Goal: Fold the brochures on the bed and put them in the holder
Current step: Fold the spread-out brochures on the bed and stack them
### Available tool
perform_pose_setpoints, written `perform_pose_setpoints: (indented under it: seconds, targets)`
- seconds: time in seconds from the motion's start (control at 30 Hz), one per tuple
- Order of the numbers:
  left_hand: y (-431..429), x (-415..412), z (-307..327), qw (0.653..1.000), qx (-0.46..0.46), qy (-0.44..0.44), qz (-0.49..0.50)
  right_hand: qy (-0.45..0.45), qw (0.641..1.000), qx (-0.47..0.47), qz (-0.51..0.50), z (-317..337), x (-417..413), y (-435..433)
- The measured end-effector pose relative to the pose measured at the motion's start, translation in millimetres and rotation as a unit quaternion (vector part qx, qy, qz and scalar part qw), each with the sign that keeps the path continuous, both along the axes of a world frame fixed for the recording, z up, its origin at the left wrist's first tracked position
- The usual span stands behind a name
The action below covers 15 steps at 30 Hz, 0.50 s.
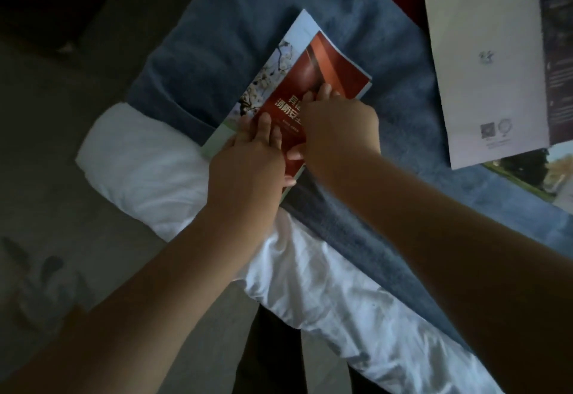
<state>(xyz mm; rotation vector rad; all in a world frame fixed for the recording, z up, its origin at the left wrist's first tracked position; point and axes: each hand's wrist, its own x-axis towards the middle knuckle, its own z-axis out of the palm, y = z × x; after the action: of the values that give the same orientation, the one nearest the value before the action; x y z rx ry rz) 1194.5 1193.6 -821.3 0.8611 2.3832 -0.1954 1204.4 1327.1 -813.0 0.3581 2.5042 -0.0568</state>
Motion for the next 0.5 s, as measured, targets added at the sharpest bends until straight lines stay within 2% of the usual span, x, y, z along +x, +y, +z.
perform_pose_setpoints:
  seconds: [0.17,0.27,0.33,0.4,0.5]
  targets:
    - [-9,-7,17,0.996,-0.043,0.014,-0.073,0.062,0.995,-0.079,0.025,-1,26,8]
    - [-14,0,26,0.991,0.036,0.043,-0.119,0.127,0.979,-0.155,0.044,4,62,31]
    - [-14,5,28,0.980,0.106,0.052,-0.160,0.177,0.972,-0.153,0.028,8,87,52]
    - [-2,12,28,0.971,0.139,0.027,-0.193,0.229,0.965,-0.128,-0.021,15,110,81]
    - [40,38,32,0.960,0.197,0.049,-0.193,0.236,0.965,-0.066,-0.095,23,139,143]
